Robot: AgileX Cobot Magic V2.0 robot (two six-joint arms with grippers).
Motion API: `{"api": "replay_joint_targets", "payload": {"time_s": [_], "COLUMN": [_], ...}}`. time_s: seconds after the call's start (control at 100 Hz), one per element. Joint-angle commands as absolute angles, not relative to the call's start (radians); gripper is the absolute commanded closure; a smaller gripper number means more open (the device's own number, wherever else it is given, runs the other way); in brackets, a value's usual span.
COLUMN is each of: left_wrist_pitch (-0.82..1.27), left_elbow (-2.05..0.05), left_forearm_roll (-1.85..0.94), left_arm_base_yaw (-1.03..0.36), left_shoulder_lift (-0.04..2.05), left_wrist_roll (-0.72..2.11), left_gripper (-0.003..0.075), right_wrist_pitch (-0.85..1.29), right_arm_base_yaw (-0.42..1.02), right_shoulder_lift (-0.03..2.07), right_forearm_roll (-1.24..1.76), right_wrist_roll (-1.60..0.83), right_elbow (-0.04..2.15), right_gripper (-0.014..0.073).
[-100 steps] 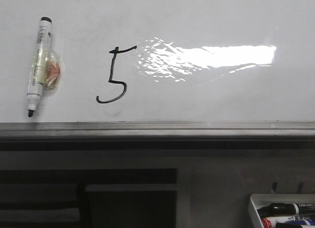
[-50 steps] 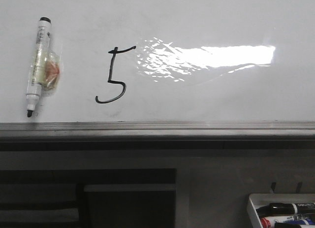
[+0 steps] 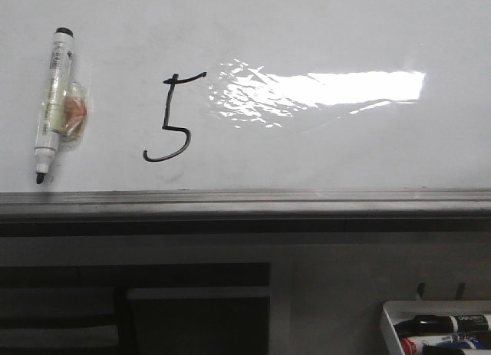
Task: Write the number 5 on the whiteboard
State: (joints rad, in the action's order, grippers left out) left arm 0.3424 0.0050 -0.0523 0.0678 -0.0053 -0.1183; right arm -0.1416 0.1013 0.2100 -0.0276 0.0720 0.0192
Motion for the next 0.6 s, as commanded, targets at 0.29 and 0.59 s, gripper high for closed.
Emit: {"api": "replay_joint_targets", "payload": {"time_s": [0.29, 0.59], "left_wrist_pitch": [0.296, 0.296], "left_elbow": [0.022, 0.022], "left_forearm_roll": [-0.065, -0.066], "left_arm_base_yaw": [0.07, 0.07], "left_shoulder_lift": [-0.033, -0.033], "left_wrist_roll": [-0.128, -0.128], "left_gripper": [0.0741, 0.0741], "right_wrist_pitch": [0.2, 0.322], "right_arm_base_yaw": [-0.045, -0.045], "right_shoulder_lift": [-0.028, -0.028], "right_forearm_roll": [-0.17, -0.17], "right_wrist_roll": [0.186, 0.185], "right_elbow": [-0.037, -0.037], "right_gripper": [0.0644, 0.0644]}}
